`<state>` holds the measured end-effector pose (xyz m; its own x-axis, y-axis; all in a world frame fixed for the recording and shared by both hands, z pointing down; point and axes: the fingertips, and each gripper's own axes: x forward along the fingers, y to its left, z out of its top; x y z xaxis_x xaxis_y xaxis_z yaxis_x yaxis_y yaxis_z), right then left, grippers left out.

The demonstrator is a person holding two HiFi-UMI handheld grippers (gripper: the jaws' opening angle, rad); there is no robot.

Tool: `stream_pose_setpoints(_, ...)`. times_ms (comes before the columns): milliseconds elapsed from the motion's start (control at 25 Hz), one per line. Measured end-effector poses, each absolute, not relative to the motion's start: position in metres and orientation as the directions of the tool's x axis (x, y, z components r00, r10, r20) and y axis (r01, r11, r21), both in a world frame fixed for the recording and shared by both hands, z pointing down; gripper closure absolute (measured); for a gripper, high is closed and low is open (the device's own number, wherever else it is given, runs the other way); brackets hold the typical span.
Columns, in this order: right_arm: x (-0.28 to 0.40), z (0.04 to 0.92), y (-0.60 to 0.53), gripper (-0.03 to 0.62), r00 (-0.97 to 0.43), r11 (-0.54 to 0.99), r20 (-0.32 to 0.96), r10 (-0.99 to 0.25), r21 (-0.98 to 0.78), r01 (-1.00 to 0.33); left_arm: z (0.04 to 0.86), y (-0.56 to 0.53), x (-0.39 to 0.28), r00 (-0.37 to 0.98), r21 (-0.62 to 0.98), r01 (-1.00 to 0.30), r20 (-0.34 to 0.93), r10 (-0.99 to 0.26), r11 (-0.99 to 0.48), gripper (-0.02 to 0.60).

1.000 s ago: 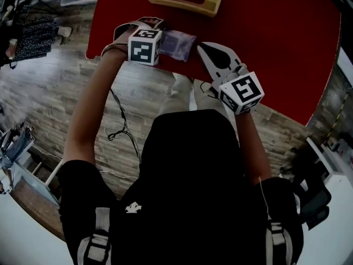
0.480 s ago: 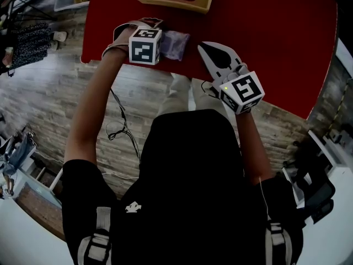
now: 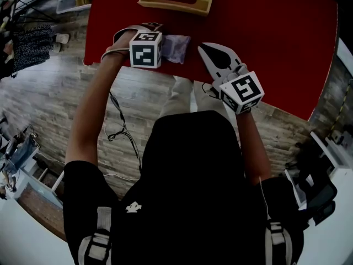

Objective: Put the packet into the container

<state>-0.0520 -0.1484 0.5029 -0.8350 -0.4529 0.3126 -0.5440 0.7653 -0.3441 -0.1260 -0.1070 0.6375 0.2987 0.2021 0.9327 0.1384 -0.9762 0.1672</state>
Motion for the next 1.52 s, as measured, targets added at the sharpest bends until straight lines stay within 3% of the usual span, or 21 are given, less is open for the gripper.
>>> stream_pose_setpoints(680,-0.059,0.490,-0.177,0.574,-0.831,0.750,0.293,-0.473,-0.361,-0.554,0.568,-0.194,-0.118,0.318,0.062,0.137,0.942,0.103,-0.989,0.173)
stream_pose_setpoints(1520,-0.064,0.489,-0.235,0.574,-0.800,0.732,0.302,-0.519,-0.326,-0.598,0.562,-0.304,-0.122,0.251,0.070,0.209,0.960,0.123,-0.975,0.173)
